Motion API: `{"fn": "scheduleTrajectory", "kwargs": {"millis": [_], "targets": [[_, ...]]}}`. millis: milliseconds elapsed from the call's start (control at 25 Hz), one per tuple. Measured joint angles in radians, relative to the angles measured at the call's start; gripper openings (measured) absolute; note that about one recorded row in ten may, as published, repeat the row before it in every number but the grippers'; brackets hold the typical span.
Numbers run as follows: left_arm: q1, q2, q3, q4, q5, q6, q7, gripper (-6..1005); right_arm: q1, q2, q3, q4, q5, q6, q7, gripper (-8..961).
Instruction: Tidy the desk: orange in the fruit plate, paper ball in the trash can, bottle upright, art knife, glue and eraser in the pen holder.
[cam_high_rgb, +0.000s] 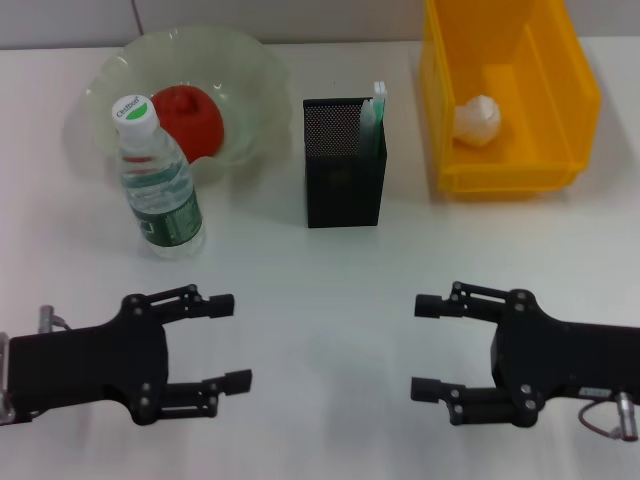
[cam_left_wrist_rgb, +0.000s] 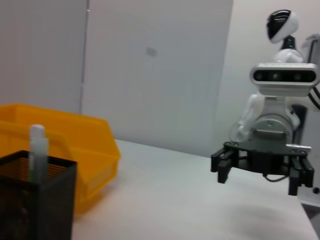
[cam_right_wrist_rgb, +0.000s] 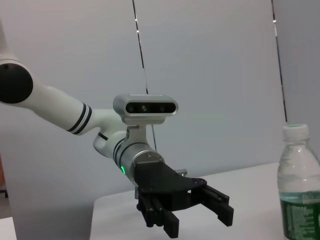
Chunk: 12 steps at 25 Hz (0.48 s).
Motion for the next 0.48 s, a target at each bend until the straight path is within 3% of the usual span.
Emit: {"fn": "scheduleTrajectory", "kwargs": {"millis": [480], "targets": [[0.027, -0.005, -0.040, -0.001, 0.001, 0.010, 0.001, 811, 0.073, 0.003, -0.002, 0.065, 0.000, 0.039, 0.001, 792]]}}
